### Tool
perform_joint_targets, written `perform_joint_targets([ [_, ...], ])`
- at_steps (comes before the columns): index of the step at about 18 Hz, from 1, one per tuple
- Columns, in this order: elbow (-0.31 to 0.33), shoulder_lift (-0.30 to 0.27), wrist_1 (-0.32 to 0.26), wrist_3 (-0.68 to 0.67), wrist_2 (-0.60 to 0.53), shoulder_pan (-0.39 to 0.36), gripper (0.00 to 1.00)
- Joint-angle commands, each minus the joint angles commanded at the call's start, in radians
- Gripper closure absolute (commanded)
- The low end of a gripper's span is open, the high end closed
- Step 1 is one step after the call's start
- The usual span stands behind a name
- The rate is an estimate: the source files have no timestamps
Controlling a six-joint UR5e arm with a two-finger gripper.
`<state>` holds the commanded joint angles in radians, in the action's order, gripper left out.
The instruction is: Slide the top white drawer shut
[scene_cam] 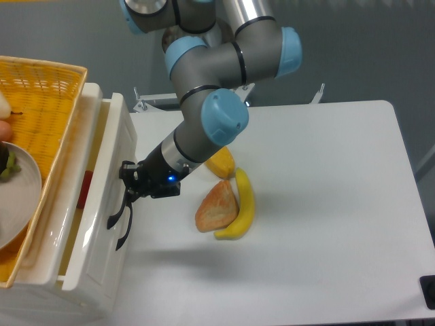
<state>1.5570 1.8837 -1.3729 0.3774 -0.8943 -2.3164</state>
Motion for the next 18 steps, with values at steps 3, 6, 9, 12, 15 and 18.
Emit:
perform_joint_targets([
  [3,0.0,0.0,0.006,-0.008,0.0,0.006,1.0],
  [6,0.0,0.0,0.021,-0.026,0.0,0.018,1.0],
  [9,0.006,0.003,0.049,-0.048,-0.002,0.032,1.0],
  [12,0.009,0.002,0.054,-0.054,-0.002,0.035,1.0],
  [15,0.008,0.003,0.055,-0.054,-0.002,0.035,1.0],
  [18,0.008,0.002,0.055,-0.048,-0.008,0.017,1.0],
])
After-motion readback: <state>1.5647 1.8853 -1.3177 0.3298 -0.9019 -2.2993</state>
